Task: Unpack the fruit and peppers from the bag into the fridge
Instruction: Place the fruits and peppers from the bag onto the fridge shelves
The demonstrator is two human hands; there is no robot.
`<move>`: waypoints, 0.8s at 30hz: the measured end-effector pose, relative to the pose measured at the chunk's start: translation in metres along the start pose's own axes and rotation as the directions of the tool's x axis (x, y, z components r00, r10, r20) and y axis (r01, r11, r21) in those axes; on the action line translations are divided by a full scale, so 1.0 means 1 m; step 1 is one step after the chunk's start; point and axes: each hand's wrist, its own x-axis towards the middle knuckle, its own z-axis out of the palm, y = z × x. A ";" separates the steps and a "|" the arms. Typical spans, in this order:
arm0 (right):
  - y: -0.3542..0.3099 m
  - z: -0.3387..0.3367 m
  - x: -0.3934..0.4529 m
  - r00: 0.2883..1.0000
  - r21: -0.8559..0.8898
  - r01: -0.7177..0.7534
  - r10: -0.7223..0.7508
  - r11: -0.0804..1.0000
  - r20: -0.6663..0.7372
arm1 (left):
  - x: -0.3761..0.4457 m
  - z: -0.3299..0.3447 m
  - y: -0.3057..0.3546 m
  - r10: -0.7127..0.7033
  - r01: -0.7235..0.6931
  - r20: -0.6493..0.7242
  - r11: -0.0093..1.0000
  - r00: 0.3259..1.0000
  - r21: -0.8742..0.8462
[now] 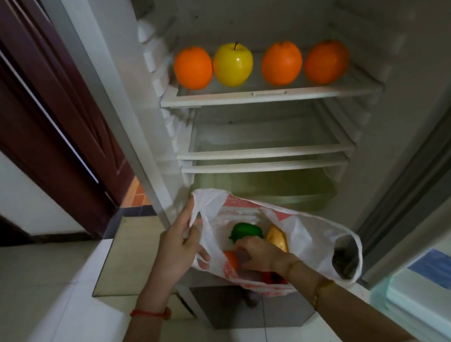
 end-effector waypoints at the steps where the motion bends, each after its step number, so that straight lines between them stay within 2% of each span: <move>1: -0.001 0.007 0.004 1.000 -0.019 -0.002 0.002 1.000 0.008 | -0.003 -0.001 -0.001 -0.004 0.004 -0.007 1.000 1.000 0.006; 3: -0.003 0.019 0.010 1.000 -0.041 -0.017 0.017 0.999 0.001 | -0.009 -0.001 -0.004 -0.008 0.008 -0.020 1.000 1.000 0.019; 7: -0.009 0.035 0.023 0.998 -0.200 -0.017 0.006 0.980 -0.056 | -0.016 -0.001 -0.007 -0.015 0.017 -0.046 0.999 0.999 0.039; 13: -0.013 0.054 0.039 0.996 -0.236 -0.001 -0.021 0.972 -0.091 | -0.022 -0.005 -0.007 -0.031 0.033 -0.037 0.999 0.999 0.042; 17: -0.010 0.061 0.040 0.988 -0.389 0.053 -0.105 0.920 -0.114 | -0.024 -0.005 -0.006 -0.043 0.044 -0.038 0.998 0.998 0.033; 24: 0.010 0.069 0.039 0.969 -0.431 0.116 -0.196 0.895 -0.148 | -0.023 -0.004 -0.001 -0.048 0.048 -0.007 0.999 0.999 0.011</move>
